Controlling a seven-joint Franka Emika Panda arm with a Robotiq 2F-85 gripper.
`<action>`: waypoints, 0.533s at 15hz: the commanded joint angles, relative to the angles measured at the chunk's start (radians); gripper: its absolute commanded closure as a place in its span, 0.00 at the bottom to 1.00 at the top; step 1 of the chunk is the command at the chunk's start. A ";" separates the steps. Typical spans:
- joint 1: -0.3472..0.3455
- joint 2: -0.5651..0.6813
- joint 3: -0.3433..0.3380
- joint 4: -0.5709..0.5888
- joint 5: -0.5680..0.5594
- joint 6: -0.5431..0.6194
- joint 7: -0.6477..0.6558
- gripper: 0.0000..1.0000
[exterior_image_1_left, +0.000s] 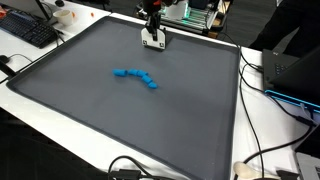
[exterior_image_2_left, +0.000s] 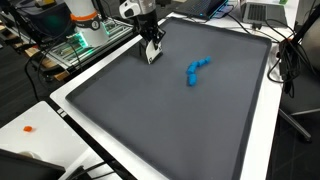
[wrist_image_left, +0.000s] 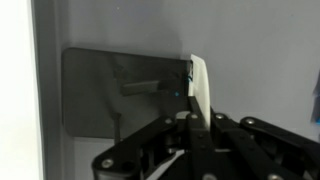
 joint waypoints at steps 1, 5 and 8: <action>0.001 0.022 0.005 -0.009 0.021 0.013 0.006 0.99; -0.005 0.023 0.000 0.000 0.002 0.005 0.014 0.64; -0.017 0.001 -0.008 -0.010 -0.042 0.000 0.038 0.42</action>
